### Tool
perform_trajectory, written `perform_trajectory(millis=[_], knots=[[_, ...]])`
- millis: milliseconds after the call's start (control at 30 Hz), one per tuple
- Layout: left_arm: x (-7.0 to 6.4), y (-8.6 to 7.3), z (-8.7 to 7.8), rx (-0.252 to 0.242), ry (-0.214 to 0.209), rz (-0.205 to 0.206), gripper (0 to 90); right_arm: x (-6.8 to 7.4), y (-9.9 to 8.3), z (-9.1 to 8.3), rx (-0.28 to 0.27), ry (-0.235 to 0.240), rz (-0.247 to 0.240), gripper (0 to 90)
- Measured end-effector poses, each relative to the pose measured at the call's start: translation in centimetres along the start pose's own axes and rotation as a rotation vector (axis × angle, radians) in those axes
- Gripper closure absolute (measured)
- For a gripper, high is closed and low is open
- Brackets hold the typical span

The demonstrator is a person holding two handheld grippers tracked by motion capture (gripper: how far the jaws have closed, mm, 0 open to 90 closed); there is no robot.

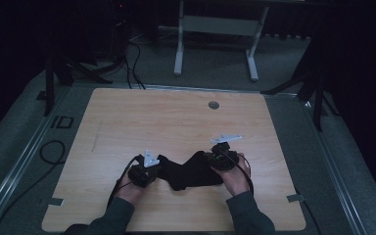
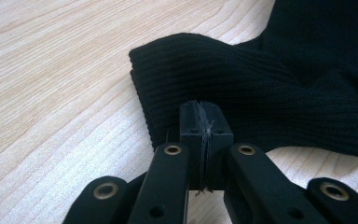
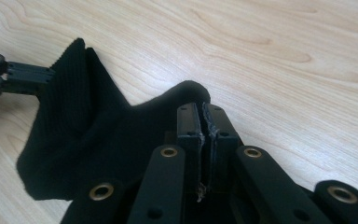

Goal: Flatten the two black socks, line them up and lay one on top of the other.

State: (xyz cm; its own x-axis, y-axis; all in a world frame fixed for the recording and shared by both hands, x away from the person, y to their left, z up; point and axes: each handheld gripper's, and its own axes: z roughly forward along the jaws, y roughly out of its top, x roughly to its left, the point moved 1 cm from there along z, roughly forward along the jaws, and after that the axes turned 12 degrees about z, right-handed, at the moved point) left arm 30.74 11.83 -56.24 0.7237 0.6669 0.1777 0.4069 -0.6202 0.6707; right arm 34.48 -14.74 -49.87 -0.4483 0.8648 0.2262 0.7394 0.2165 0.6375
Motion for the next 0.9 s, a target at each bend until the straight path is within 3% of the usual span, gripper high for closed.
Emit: perform_trajectory(millis=[500, 900], knots=[[0.0, 0.0, 0.0, 0.000, 0.001, 0.003, 89.4, -0.1, -0.1, -2.6, -0.059, 0.006, 0.007, 85.9], [0.0, 0.0, 0.0, -0.005, -0.003, 0.000, 89.4, -2.6, -1.0, -4.3, -0.097, -0.013, 0.084, 85.8]])
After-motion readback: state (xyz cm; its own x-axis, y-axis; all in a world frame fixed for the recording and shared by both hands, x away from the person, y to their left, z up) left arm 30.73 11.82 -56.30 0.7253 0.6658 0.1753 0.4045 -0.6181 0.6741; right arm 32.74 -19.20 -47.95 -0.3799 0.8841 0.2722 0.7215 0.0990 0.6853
